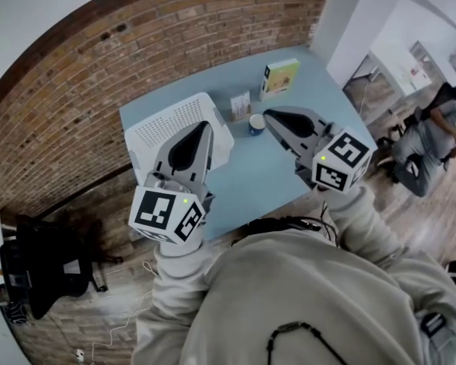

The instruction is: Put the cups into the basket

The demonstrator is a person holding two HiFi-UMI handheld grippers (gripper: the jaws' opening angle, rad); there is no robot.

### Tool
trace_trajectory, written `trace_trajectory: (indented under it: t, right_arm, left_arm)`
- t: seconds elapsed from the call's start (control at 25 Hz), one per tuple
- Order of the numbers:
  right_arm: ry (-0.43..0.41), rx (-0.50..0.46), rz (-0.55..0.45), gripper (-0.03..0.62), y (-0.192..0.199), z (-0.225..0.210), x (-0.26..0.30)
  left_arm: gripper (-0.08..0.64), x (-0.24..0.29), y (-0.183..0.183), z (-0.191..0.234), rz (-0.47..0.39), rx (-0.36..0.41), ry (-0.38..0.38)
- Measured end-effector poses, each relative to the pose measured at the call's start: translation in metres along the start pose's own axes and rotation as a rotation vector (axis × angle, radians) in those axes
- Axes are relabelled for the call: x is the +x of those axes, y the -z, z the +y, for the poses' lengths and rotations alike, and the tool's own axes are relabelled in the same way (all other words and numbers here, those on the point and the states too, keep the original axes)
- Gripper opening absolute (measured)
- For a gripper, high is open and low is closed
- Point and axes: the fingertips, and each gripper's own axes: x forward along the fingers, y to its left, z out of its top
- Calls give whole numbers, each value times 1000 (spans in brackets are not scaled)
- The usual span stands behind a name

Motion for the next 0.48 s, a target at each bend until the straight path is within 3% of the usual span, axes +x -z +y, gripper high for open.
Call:
trace_trajectory:
  t: [0.24,0.48]
  right_arm:
    - [-9,13,-32,9,-15,-51,27]
    - [-29,57,-11,9,3,-100,54]
  left_arm:
    - [-5,42,-7,26,5,25,-33]
    - [-5,86,12,57,48,0,-88]
